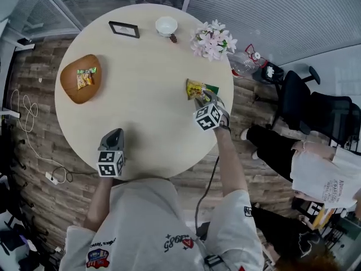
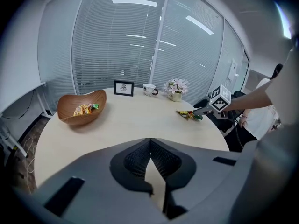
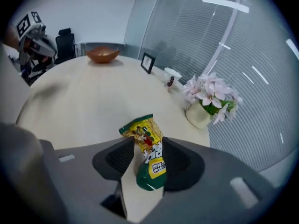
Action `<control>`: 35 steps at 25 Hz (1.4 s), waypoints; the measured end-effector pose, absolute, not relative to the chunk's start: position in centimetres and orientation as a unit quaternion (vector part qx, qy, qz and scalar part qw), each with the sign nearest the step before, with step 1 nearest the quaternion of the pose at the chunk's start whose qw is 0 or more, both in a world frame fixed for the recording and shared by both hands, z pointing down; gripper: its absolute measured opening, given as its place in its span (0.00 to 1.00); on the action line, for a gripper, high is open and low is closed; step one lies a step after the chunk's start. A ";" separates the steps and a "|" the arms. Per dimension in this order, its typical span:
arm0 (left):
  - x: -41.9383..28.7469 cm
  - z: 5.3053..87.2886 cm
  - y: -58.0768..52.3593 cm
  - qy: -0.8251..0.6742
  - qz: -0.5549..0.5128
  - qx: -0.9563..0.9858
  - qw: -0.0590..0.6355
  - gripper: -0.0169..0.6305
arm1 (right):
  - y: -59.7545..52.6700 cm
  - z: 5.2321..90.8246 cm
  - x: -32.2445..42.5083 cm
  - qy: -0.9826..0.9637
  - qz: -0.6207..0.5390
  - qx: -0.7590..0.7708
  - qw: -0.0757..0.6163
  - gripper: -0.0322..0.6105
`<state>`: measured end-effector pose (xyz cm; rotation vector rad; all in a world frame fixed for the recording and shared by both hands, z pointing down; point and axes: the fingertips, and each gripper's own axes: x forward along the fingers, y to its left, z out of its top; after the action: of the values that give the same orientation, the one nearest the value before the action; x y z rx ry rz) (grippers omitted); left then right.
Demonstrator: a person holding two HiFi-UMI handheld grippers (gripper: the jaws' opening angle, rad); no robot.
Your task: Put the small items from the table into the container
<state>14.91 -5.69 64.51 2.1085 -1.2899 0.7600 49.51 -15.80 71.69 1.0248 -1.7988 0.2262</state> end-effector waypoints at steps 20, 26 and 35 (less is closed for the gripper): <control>10.0 65.3 -5.2 -0.476 0.273 0.785 0.287 0.04 | -15.5 73.2 47.1 -0.694 0.186 0.501 0.482 0.06; 5.7 64.9 -6.0 -0.473 0.257 0.794 0.283 0.04 | -17.2 68.0 36.6 -0.743 0.150 0.492 0.427 0.06; -7.3 64.1 -6.6 -0.505 0.240 0.779 0.283 0.04 | -21.0 60.8 10.7 -0.833 0.114 0.425 0.336 0.06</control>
<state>-7.31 -6.60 64.13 2.0862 -1.3515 0.6424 10.72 -20.97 60.81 1.1073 -2.1732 0.2981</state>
